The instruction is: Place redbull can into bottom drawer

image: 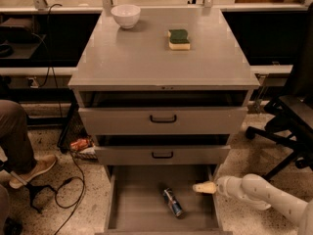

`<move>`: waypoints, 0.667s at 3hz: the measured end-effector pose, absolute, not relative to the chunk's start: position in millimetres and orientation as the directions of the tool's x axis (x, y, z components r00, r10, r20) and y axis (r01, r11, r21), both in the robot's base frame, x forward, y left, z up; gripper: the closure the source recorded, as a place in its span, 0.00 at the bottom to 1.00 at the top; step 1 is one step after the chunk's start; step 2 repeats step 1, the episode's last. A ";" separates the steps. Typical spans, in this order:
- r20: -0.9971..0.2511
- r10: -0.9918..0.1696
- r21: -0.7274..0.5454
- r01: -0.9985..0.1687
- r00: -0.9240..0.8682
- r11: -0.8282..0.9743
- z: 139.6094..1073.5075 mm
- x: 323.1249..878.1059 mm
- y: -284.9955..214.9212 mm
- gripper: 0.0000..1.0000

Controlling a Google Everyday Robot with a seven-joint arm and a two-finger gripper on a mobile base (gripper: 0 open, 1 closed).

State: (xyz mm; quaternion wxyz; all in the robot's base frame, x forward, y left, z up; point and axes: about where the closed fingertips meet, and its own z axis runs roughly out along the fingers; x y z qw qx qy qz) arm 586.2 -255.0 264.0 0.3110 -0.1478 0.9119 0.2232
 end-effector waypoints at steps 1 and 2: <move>-0.636 -0.122 0.317 -0.402 -0.762 0.859 266.9 584.5 -262.7 0.00; -0.636 -0.122 0.317 -0.402 -0.762 0.859 266.9 584.5 -262.7 0.00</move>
Offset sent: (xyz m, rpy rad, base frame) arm 0.0000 0.0000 0.0000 0.0000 0.0000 0.0000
